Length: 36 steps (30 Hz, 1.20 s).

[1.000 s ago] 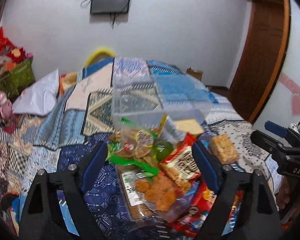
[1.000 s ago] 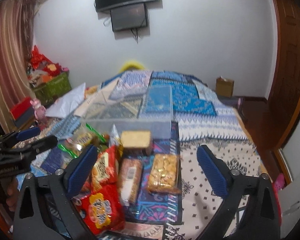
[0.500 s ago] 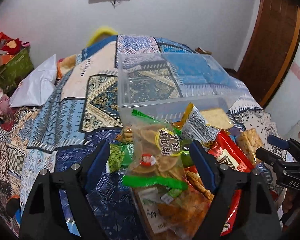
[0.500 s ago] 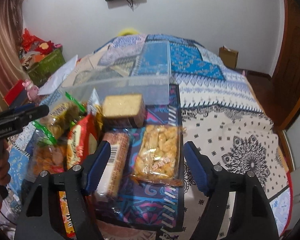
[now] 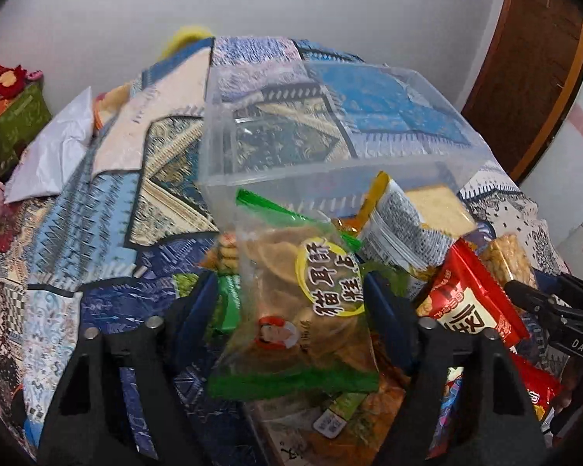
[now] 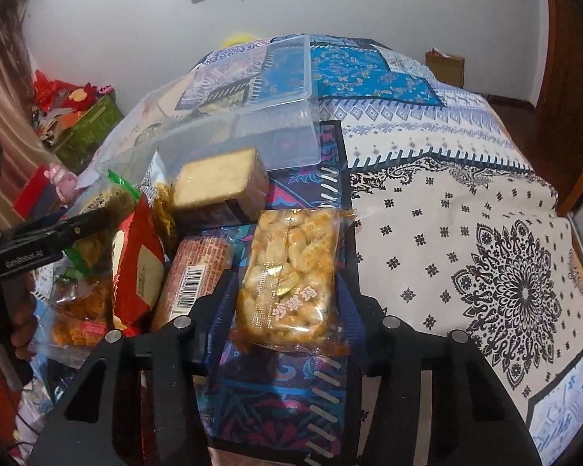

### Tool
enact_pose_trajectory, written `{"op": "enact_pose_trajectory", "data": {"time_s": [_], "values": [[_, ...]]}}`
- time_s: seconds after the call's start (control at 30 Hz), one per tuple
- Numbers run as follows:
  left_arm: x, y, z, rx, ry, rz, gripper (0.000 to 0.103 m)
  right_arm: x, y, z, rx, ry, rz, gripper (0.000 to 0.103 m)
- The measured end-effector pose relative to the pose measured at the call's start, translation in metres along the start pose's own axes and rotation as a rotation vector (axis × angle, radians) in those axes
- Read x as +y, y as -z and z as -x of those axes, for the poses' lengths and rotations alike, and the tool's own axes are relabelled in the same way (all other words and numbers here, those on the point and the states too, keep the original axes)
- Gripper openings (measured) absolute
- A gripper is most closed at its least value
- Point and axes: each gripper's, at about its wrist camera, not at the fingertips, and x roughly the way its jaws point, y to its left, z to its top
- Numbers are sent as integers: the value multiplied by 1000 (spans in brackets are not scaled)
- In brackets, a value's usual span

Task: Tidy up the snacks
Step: 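Grasp the green-sealed cracker bag with the left gripper while the right grasps the yellow candy bag, then lower both held bags into the clear plastic box and open both grippers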

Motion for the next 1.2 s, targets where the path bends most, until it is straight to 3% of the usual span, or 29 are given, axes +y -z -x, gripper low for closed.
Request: {"op": "enact_pose_trajectory", "data": {"time_s": [0.13, 0.63, 0.93, 1.2], "values": [[3, 1, -2, 10, 44, 28, 61, 5, 0, -1, 10, 10, 29, 47], [-9, 3, 51, -111, 34, -9, 56, 9, -16, 24, -69, -6, 30, 45], [-6, -21, 84, -207, 21, 7, 56, 23, -53, 42, -175, -33, 50, 45], [4, -53, 86, -246, 25, 39, 56, 35, -87, 41, -243, -54, 68, 45]]}}
